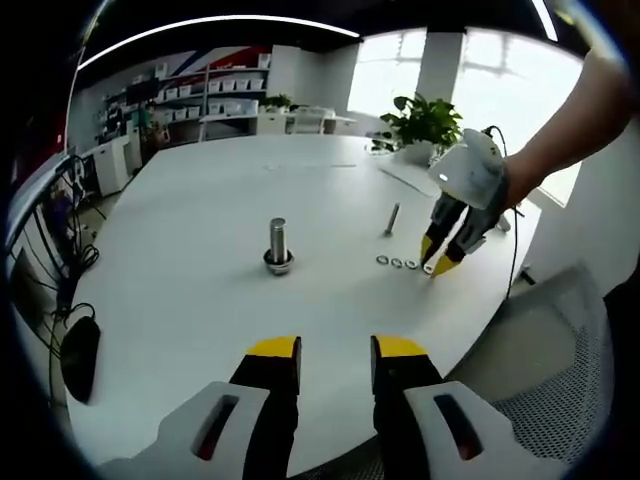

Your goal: Place the washer onto the threaded stud by aligning its center hole with the stud, sliding it down to the base, and recovering from edge contact or off-axis alignment until the washer reaches the visible bottom stop.

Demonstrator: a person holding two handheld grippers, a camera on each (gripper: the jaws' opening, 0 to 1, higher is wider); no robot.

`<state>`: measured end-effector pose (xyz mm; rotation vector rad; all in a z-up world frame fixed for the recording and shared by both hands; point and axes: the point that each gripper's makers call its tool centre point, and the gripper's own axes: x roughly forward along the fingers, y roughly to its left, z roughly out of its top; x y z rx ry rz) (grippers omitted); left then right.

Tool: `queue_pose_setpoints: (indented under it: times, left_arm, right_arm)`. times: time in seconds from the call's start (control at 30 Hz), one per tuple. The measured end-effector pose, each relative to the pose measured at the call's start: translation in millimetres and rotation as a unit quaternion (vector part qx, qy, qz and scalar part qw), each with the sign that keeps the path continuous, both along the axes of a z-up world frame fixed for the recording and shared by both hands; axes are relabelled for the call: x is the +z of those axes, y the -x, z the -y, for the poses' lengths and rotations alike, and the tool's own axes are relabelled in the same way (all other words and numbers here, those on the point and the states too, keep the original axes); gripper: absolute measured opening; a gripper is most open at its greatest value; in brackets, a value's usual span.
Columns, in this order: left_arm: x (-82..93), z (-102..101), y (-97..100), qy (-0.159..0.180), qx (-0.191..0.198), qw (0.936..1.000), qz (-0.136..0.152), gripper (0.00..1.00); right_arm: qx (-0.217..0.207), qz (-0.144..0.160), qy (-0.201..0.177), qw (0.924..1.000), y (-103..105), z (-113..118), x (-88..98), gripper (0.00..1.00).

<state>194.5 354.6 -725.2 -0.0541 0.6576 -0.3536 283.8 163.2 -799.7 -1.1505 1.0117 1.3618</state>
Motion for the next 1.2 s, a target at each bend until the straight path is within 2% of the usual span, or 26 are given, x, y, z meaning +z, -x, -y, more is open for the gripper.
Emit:
queue_pose_setpoints:
  times: [0.07, 0.2, 0.37, 0.53, 0.63, 0.93, 1.2]
  left_arm:
    - [0.6, 0.2, -0.1, 0.001, 0.0, 1.0, 0.001, 0.26]
    - [0.8, 0.0, -0.4, 0.001, 0.0, 1.0, 0.002, 0.26]
    - [1.3, 0.2, -0.5, 0.001, 0.0, 1.0, 0.004, 0.26]
    - [2.3, -0.3, -1.0, 0.0, 0.002, 1.0, 0.006, 0.25]
    - [2.3, -0.3, -0.9, 0.0, 0.002, 1.0, 0.006, 0.25]
    - [1.3, -0.2, -0.4, -0.002, 0.002, 1.0, 0.003, 0.25]
    - [1.2, -2.3, -0.8, -0.004, 0.007, 1.0, 0.003, 0.25]
  right_arm:
    - [0.01, -0.007, -0.008, 0.9999, 0.0, 0.8, 0.3, 0.19]
    - [0.075, -0.017, -0.004, 0.9971, 4.2, 1.8, 1.1, 0.22]
    - [0.08, -0.013, 0.004, 0.9967, 0.8, 0.7, 0.3, 0.19]
    - [0.086, 0.003, 0.033, 0.9957, -0.1, -0.5, -0.3, 0.16]
    - [0.056, 0.015, 0.04, 0.9975, -1.5, 0.4, -1.1, 0.15]
    - [0.026, 0.018, 0.035, 0.9989, -2.1, -0.1, -0.9, 0.15]
    - [-0.037, 0.015, -0.001, 0.9992, -4.1, 1.8, -0.1, 0.14]
